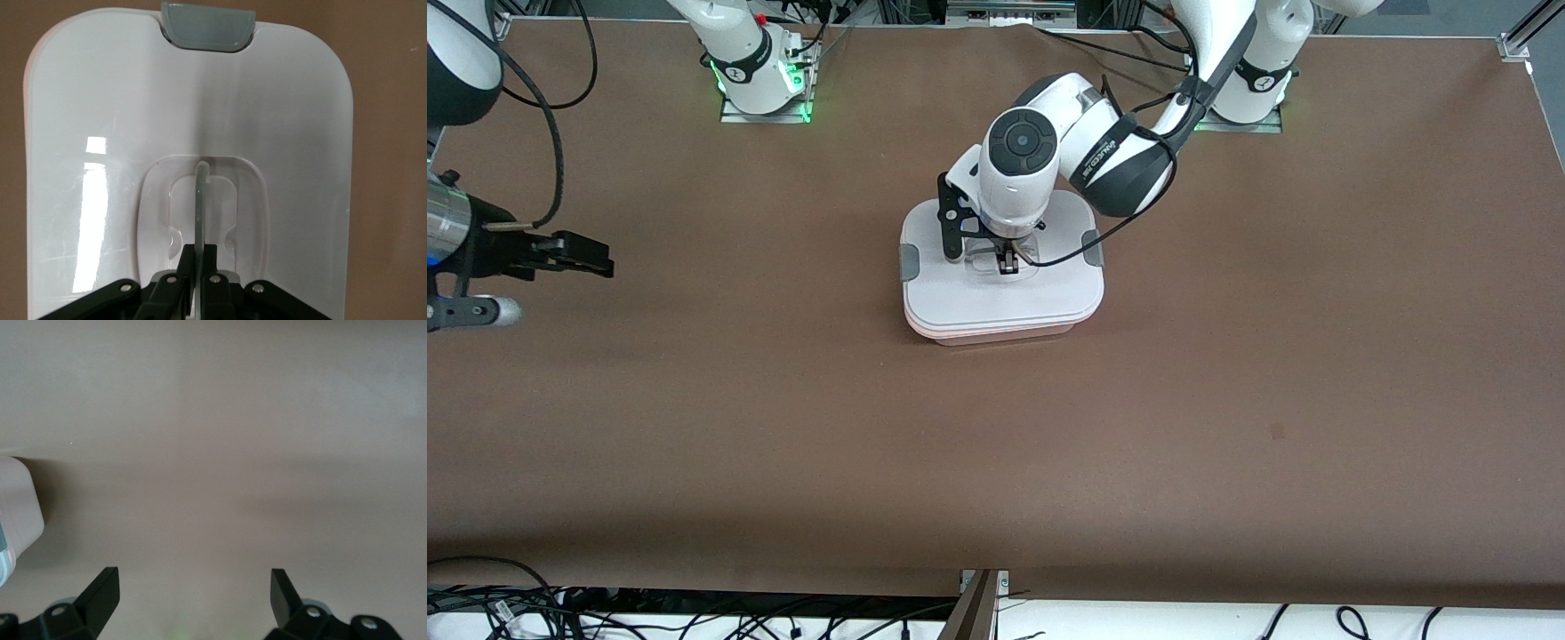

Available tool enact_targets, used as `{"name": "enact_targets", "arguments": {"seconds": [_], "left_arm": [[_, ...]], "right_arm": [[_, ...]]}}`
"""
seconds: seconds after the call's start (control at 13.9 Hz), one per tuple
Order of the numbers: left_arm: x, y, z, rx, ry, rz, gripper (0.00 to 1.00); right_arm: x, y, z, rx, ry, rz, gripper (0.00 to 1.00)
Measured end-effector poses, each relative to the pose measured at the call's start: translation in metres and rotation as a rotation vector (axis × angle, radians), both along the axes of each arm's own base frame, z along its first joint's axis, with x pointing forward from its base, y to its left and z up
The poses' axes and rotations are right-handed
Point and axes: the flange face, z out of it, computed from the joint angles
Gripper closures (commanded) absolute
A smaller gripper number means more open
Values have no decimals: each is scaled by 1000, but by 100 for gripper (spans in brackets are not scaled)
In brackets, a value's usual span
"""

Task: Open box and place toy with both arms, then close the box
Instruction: 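Lower the lid onto the tub and press it down with the left gripper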

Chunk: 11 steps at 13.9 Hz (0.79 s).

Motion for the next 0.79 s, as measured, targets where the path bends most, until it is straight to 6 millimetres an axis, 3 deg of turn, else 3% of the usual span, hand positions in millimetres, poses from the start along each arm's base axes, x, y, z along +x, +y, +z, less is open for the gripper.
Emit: {"name": "enact_targets", "arguments": {"seconds": [0.29,0.57,0.79], "left_arm": [[-1,-2,-1,5,2,38,100],[-2,-5,-4,12,-5,40,100],[-2,-5,-5,16,-6,55,100]], "right_arm": [[-34,-7,22,-41,20,-9,0],[-46,-31,11,-30,73,20,0],[-57,-34,5,10,95,6,0]]}}
